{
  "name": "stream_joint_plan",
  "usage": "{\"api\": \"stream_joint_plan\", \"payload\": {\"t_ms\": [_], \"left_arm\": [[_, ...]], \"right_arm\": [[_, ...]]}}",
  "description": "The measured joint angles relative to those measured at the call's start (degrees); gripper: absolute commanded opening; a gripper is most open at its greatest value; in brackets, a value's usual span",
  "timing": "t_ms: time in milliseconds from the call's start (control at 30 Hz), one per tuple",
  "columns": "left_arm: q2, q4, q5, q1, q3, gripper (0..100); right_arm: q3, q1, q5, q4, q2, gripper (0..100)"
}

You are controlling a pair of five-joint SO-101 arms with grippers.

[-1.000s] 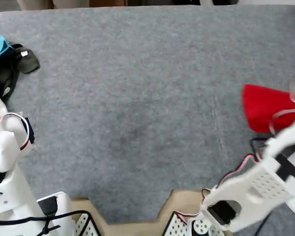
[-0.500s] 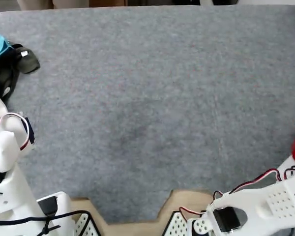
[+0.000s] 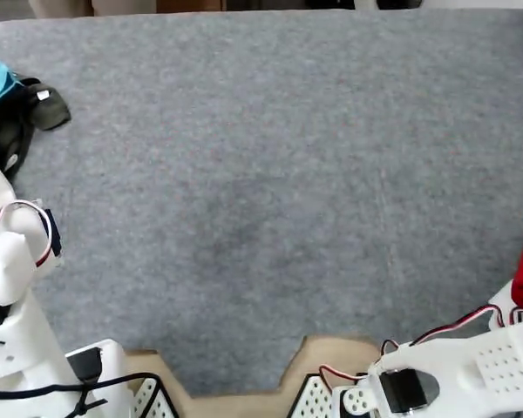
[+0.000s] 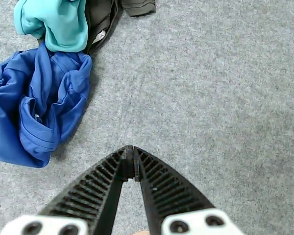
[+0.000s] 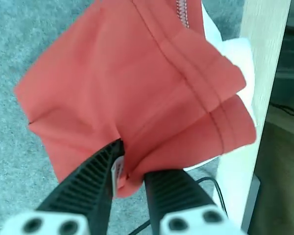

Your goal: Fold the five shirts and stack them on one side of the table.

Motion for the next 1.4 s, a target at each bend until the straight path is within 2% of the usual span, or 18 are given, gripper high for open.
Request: {"api": "stream_joint_plan", "payload": {"t_ms": [233,367,633,733,800,1000,1067,1133,1400], "left_arm": [[0.00,0.00,0.00,0.00,0.00,2],[0.00,0.00,0.00,0.00,0.00,2],[0.00,0.00,0.00,0.00,0.00,2],[0.00,0.00,0.00,0.00,0.00,2],[0.00,0.00,0.00,0.00,0.00,2],[0.00,0.00,-0.26,0.00,0.00,2],[0.00,0.00,-1.85,0.00,0.00,2],[0.00,0.00,-2.64,0.00,0.00,2],[0.00,0.00,-2.99,0.00,0.00,2]], "right_arm": [[1.05,1.93,0.70,0.53,-4.75,0.5],[8.00,3.69,4.13,0.53,-8.00,0.5],[21.54,4.31,5.36,-3.08,-8.79,0.9],[21.80,4.31,9.93,-3.08,-8.88,1.5],[21.89,4.31,13.45,-2.64,-8.88,5.8],[21.89,4.48,16.70,0.35,-8.88,29.7],[21.89,5.10,18.90,0.44,-8.88,34.9],[21.89,5.19,20.48,0.44,-9.14,37.6],[22.95,5.36,21.27,0.44,-19.87,37.6]]}}
